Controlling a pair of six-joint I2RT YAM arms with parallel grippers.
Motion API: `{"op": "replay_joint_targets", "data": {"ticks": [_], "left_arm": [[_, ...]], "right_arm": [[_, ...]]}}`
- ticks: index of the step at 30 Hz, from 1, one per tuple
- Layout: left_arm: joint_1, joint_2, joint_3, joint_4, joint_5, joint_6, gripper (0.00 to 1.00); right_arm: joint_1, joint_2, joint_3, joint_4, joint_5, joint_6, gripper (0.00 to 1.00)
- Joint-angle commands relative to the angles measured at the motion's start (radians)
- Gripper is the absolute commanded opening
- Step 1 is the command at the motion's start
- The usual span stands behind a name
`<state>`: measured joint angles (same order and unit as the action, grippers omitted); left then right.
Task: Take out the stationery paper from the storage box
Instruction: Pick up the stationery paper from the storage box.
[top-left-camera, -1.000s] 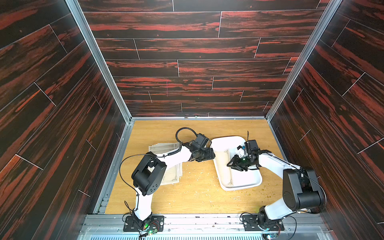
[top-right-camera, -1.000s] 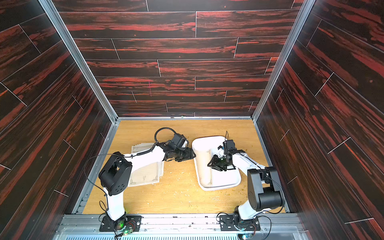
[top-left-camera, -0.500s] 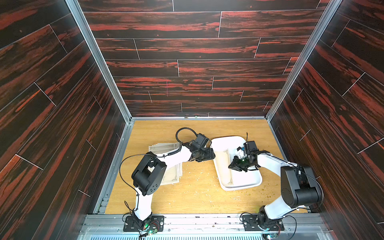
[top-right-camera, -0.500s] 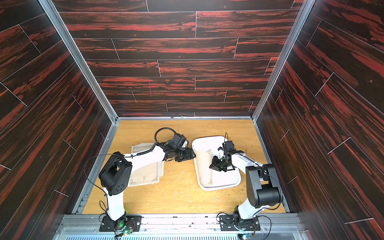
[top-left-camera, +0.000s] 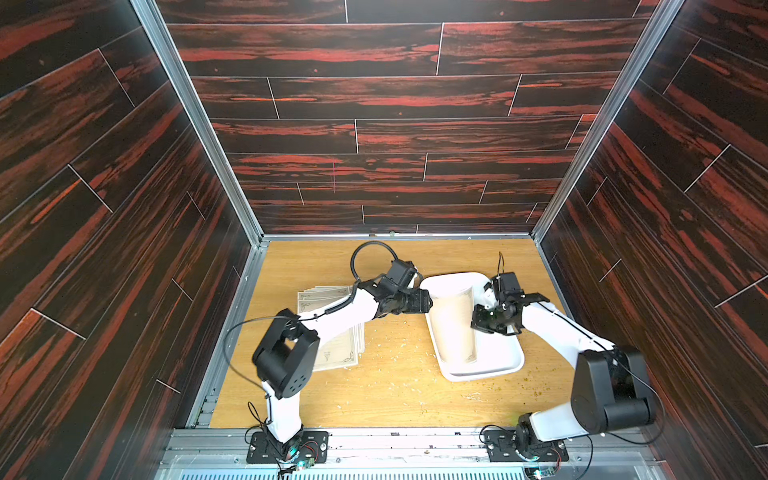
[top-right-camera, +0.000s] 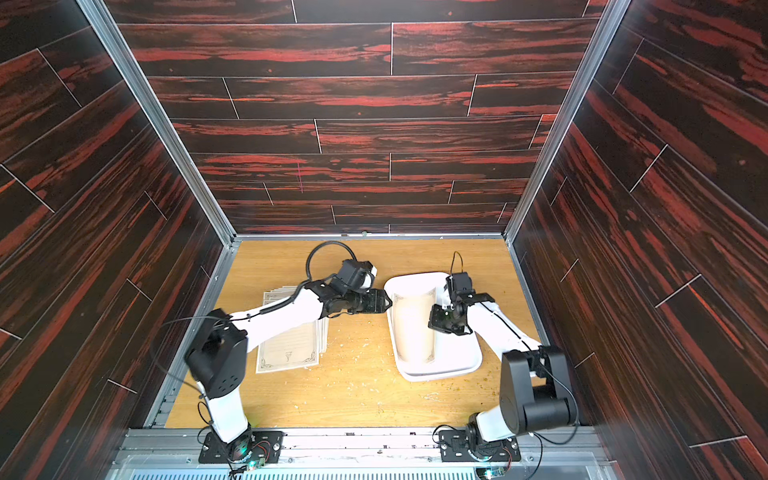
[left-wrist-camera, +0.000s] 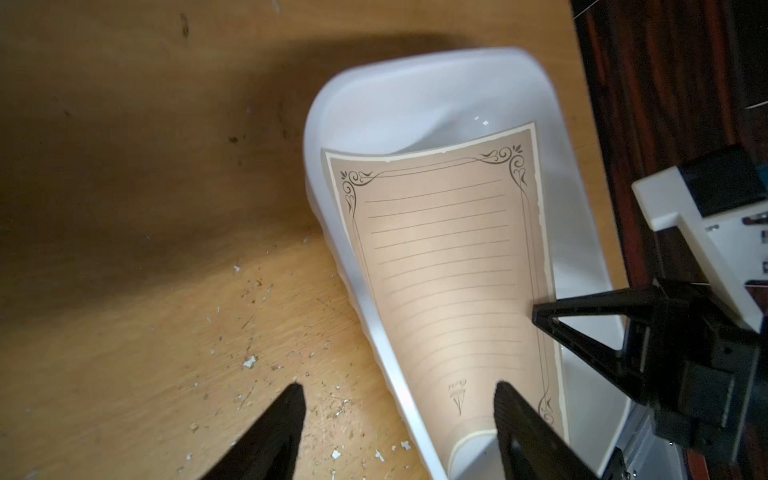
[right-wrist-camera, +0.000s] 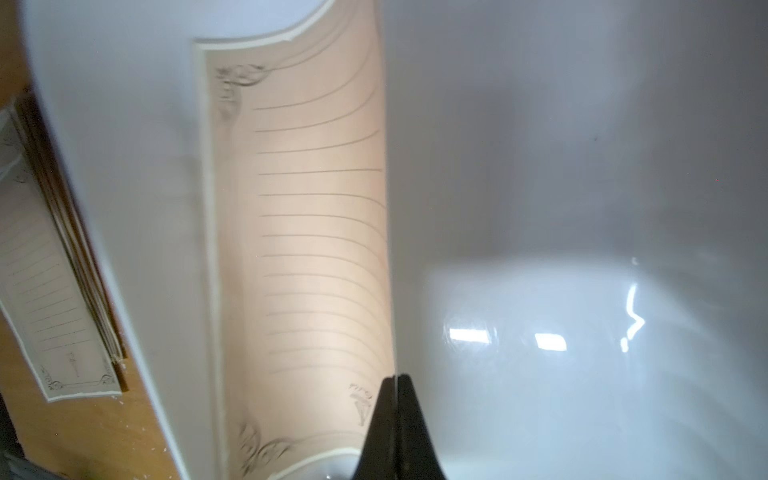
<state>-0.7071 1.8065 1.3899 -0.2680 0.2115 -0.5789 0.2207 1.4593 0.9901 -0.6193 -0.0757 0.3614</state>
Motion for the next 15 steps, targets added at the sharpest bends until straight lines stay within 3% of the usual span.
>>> {"op": "replay_joint_targets", "data": {"ticks": [1, 9, 11, 15], "left_arm": [[0.001, -0.141, -0.042, 0.045, -0.059, 0.108, 0.74], [0.079, -0.335, -0.179, 0.184, 0.017, 0.156, 0.73], [0.107, -0.398, -0.233, 0.265, 0.078, 0.179, 0.73], [0.118, -0.537, -0.357, 0.469, 0.152, 0.283, 0.73]], "right_arm": [[0.06, -0.044, 0.099, -0.14, 0.169, -0.045, 0.0], [0.278, -0.23, 0.271, -0.193, 0.456, -0.129, 0.0], [0.305, -0.271, 0.312, -0.187, 0.449, -0.171, 0.0], [0.367, -0.413, 0.314, -0.081, 0.304, -0.336, 0.0]]}}
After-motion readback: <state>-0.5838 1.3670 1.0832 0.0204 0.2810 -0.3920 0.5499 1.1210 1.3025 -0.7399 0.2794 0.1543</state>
